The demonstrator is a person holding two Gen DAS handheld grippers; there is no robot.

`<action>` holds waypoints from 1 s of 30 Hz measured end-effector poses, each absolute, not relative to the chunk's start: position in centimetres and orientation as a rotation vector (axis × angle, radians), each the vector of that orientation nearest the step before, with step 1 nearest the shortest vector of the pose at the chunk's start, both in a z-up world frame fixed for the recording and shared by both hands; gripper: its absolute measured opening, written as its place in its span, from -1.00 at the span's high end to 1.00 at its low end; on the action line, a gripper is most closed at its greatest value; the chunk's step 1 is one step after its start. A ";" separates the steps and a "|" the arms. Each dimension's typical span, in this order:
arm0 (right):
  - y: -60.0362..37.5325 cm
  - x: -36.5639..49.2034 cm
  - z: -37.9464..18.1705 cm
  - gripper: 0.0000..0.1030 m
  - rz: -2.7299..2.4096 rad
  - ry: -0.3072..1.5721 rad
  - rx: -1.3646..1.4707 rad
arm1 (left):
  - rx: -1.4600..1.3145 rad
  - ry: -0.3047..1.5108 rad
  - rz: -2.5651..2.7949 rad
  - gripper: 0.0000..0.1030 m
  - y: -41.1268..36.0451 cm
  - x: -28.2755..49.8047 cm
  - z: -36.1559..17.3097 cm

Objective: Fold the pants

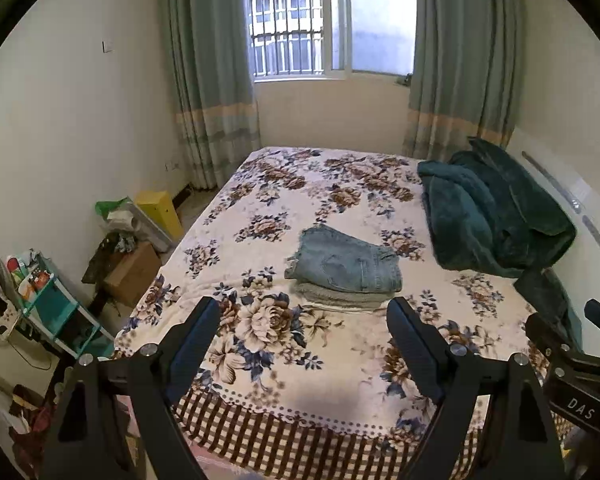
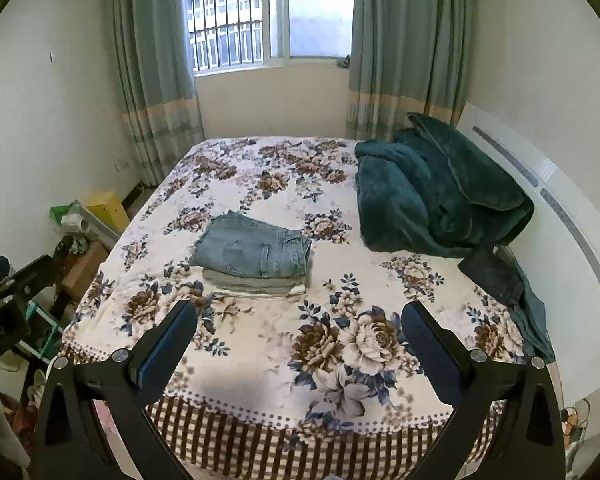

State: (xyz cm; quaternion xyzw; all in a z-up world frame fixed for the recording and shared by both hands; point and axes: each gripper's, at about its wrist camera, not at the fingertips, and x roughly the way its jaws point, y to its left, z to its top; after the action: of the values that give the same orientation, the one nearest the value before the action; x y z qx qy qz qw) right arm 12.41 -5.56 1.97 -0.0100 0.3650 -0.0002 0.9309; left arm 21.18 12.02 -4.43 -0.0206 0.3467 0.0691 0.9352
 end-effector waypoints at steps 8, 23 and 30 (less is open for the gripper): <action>-5.2 8.0 6.0 -1.00 -0.004 0.710 -0.002 | -0.043 0.668 0.119 -0.65 12.5 18.0 -2.6; -4.3 4.4 8.1 -1.00 0.004 0.678 0.024 | -0.046 0.662 0.115 -1.00 12.8 15.2 -1.9; -3.9 4.4 8.1 -1.00 0.002 0.684 0.022 | -0.043 0.653 0.142 -1.00 13.5 14.5 -1.7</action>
State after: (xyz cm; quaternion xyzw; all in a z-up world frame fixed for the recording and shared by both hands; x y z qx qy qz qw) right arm 4.39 -3.87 8.14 0.0109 0.3355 0.0011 0.9420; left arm 14.55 13.46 -1.67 -0.0211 0.3205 0.0697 0.9444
